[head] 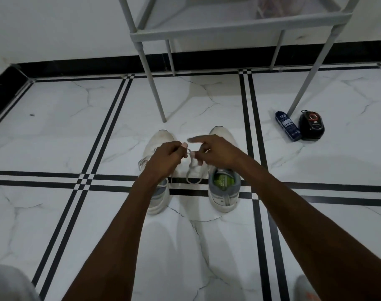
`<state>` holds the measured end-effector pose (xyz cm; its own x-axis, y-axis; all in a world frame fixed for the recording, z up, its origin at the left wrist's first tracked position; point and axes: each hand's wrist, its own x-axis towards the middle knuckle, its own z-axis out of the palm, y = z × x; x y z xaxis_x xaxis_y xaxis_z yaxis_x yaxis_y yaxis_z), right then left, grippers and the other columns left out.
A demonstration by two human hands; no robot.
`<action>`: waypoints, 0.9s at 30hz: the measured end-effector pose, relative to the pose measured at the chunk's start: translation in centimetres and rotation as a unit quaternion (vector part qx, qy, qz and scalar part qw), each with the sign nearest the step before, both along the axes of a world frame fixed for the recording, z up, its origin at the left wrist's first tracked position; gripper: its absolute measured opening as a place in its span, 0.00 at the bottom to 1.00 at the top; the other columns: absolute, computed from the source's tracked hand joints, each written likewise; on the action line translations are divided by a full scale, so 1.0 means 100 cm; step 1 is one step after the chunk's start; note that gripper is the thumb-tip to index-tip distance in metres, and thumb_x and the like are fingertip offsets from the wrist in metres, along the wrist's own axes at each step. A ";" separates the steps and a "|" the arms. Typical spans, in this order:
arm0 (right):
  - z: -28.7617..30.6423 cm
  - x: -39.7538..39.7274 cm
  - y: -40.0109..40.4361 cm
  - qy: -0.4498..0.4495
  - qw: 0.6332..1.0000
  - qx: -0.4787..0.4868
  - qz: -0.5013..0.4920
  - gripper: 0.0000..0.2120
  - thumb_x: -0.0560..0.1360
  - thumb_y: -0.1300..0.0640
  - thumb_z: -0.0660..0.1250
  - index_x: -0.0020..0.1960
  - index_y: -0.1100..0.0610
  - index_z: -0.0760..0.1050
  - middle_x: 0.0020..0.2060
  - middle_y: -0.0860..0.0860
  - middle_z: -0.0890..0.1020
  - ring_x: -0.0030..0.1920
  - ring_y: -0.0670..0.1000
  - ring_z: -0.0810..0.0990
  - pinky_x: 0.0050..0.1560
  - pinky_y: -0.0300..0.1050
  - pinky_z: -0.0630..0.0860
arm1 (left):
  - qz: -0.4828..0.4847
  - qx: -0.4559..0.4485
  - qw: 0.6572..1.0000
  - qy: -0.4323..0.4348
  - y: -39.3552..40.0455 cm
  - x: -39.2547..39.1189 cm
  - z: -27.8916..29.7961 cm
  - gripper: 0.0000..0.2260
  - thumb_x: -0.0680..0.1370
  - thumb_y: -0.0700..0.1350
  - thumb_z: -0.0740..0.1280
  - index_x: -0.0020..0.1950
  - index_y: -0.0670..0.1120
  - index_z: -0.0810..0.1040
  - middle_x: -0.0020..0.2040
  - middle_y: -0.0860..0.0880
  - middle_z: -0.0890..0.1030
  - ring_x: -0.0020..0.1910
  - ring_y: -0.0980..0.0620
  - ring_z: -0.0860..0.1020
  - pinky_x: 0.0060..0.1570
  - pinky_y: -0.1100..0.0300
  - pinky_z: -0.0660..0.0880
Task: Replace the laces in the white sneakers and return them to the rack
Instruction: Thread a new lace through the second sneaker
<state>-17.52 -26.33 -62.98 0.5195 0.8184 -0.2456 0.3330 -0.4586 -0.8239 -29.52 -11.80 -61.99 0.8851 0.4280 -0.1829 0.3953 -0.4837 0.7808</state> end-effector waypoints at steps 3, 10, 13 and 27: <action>-0.008 0.001 0.007 0.019 0.998 0.015 -0.061 0.07 0.78 0.58 0.67 0.51 0.56 0.84 0.34 0.50 0.85 0.33 0.44 0.80 0.36 0.39 0.76 | 0.000 -0.004 1.000 0.007 0.000 0.001 0.000 0.18 0.85 0.51 0.59 0.43 0.42 0.80 0.36 0.54 0.80 0.35 0.58 0.76 0.38 0.65 0.70; -0.011 0.021 0.003 0.005 0.991 0.060 -0.117 0.26 0.77 0.56 0.71 0.72 0.46 0.68 0.40 0.50 0.86 0.38 0.44 0.81 0.38 0.36 0.77 | 0.023 0.029 0.999 -0.002 0.010 -0.007 0.001 0.18 0.85 0.52 0.60 0.39 0.47 0.79 0.38 0.43 0.81 0.38 0.49 0.78 0.40 0.59 0.71; -0.005 -0.001 0.016 -0.059 0.998 0.023 0.001 0.12 0.78 0.51 0.71 0.61 0.49 0.81 0.34 0.45 0.85 0.38 0.40 0.82 0.40 0.34 0.76 | 0.009 0.039 0.999 0.003 0.005 0.000 -0.001 0.18 0.85 0.53 0.60 0.44 0.44 0.82 0.38 0.46 0.83 0.40 0.49 0.80 0.40 0.59 0.72; -0.025 -0.006 0.009 -0.061 0.992 -0.003 -0.114 0.09 0.77 0.54 0.71 0.55 0.56 0.85 0.40 0.54 0.87 0.41 0.51 0.85 0.43 0.41 0.80 | 0.208 -0.176 0.950 -0.153 0.013 -0.008 -0.011 0.14 0.73 0.49 0.78 0.49 0.39 0.83 0.43 0.47 0.86 0.41 0.55 0.81 0.42 0.58 0.75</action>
<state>-18.09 -25.40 -65.45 0.7176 0.6742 -0.1749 0.3159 -0.5388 -0.7809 -30.30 -10.51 -63.05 0.6872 0.7128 -0.1404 0.2230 -0.0231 0.9746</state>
